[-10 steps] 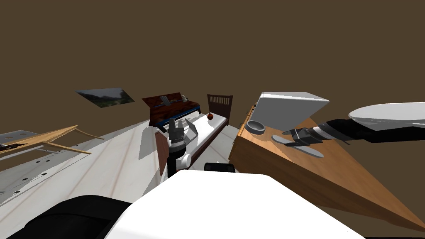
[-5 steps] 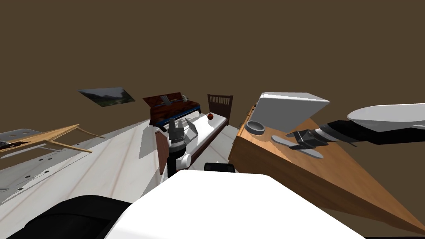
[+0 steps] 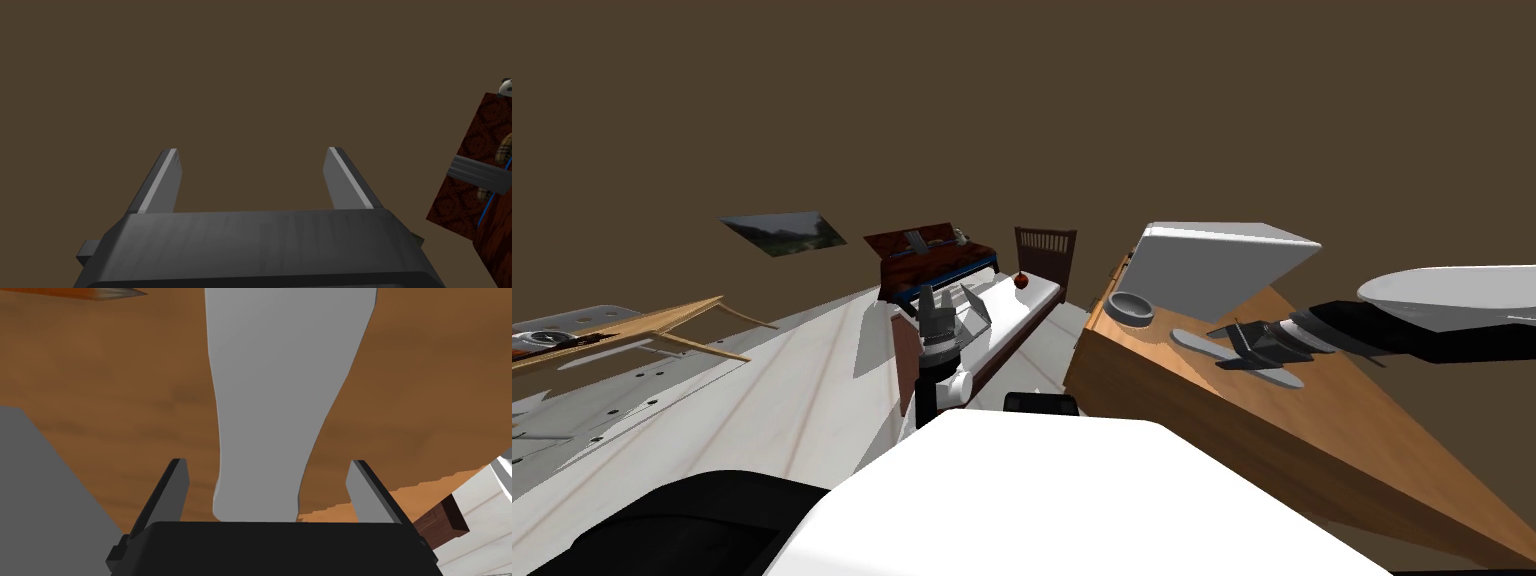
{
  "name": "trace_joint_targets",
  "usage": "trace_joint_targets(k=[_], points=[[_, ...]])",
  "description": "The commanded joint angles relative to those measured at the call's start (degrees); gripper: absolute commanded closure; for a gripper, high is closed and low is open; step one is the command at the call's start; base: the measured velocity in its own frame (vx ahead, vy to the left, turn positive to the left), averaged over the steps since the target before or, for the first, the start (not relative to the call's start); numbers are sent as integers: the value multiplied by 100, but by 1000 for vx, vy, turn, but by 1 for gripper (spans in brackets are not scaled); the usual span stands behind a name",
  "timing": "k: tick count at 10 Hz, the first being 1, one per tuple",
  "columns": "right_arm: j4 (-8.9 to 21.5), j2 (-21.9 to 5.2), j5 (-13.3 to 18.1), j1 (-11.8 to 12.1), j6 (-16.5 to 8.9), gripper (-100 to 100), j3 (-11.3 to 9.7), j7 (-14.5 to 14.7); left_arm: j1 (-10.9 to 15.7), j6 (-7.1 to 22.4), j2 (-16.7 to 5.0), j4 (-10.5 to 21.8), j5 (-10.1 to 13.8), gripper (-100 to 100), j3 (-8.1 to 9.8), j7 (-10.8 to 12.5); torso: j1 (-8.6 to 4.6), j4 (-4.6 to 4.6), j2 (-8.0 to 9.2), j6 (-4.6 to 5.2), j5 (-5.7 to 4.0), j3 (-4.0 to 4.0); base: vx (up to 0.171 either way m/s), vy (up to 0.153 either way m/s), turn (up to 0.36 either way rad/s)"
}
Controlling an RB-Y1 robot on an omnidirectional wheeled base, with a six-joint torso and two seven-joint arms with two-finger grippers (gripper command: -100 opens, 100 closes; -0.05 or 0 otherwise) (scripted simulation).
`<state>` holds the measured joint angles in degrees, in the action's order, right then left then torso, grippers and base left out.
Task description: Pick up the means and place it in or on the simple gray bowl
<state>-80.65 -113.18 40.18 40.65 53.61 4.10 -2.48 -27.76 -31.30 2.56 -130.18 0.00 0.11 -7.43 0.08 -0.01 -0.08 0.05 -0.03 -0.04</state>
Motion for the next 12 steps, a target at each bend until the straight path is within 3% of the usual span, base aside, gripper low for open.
trace_joint_targets(k=[1, 2, 3, 7, 8, 9, 10, 12], points=[[-28, 165, 140, -103, -66, -100, -134, -7, 0, 0, 0, 0, 0, 0, 0, 0, 0, 0, 0, 0, 0, 0, 30, 36, 71], [-26, 170, 208, -236, 4, -100, -155, -59, 0, 0, 0, 0, 0, 0, 0, 0, 3, -1, -2, 0, 1, -1, 12, 16, 7], [-30, 189, 237, -264, 11, 100, -176, -81, 0, 0, 0, 0, 0, 0, 0, 0, -1, 0, 1, 0, 1, 0, 0, 0, 0], [-27, 186, 232, -263, 11, 100, -172, -83, 0, 0, 0, 0, 0, 0, 0, 0, -12, 0, 6, 0, -4, 3, 0, 0, 0], [-28, 186, 233, -263, 10, 0, -172, -82, 0, 0, 0, 0, 0, 0, 0, 0, -12, 1, 6, 0, -4, 3, 0, 0, 0], [-28, 165, 140, -103, -66, 100, -134, -7, 0, 0, 0, 0, 0, 0, 0, 0, -12, 1, 7, 0, -4, 3, 0, 0, 0], [-29, -51, 65, -179, 100, 100, -18, -117, 0, 0, 0, 0, 0, 0, 0, 0, -15, -4, 6, 4, -12, 1, -23, -16, -109], [-29, -51, 65, -179, 100, 100, -18, -117, 0, 0, 0, 0, 0, 0, 1, 0, -29, -1, 20, 6, -14, 9, -18, -28, -36]])
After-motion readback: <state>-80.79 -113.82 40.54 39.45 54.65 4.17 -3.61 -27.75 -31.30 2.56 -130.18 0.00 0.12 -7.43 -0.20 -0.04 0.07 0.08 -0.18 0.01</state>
